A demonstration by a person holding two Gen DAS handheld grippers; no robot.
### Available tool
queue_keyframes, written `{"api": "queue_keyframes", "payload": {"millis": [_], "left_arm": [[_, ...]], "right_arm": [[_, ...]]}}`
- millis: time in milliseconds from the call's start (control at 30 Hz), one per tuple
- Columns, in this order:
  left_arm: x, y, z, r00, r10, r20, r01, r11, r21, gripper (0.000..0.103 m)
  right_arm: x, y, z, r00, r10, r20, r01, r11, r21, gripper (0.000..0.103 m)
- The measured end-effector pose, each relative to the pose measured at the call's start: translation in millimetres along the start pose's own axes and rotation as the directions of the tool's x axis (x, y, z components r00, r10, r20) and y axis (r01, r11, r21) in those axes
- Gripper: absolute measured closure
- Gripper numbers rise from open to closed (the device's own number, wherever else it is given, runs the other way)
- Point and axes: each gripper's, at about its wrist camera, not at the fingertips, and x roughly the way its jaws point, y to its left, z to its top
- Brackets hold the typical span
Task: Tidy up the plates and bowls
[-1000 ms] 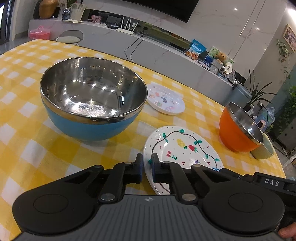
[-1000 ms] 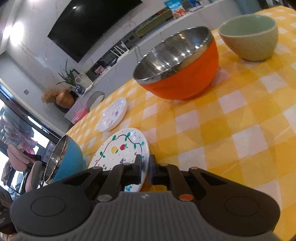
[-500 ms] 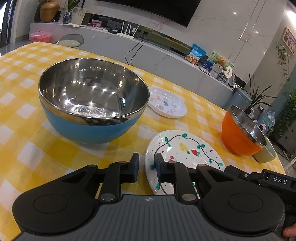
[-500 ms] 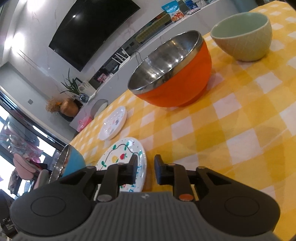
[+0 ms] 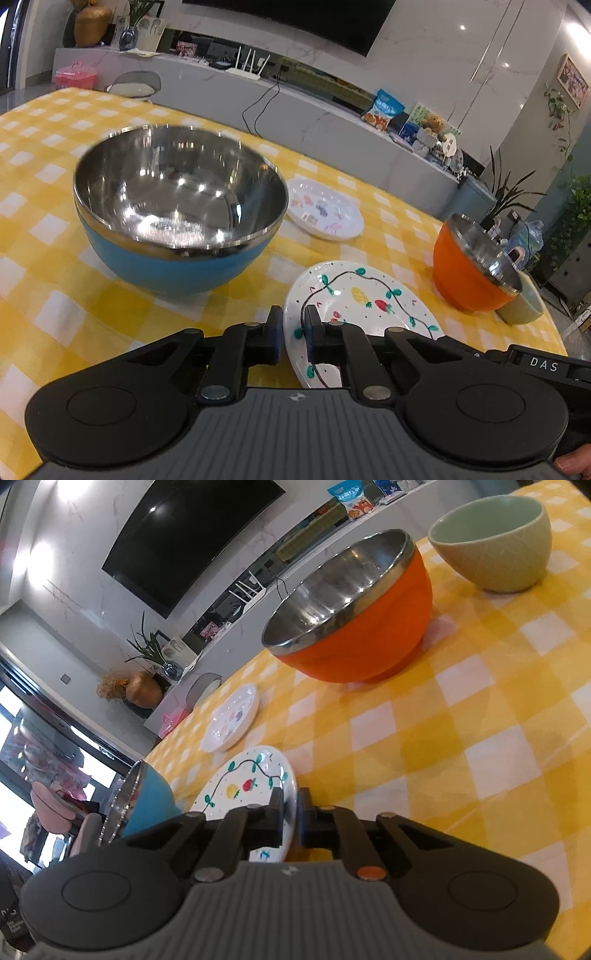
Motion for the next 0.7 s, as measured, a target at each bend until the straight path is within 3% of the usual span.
{"api": "queue_keyframes", "payload": {"millis": [300,700], "left_arm": [[-22.3,-3.4,-1.2,1.000,-0.003,-0.007,0.003,1.000,-0.017,0.091],[-60.6,-17.6,-7.1,0.998,0.021,-0.059,-0.020,1.000,0.018,0.091]], "right_arm": [[-18.3,-0.6,0.7,0.999,0.024,-0.043,-0.019,0.995,0.097,0.098],[-58.3,9.8,-14.2,0.998,0.036,-0.050,-0.031,0.994,0.101,0.099]]}}
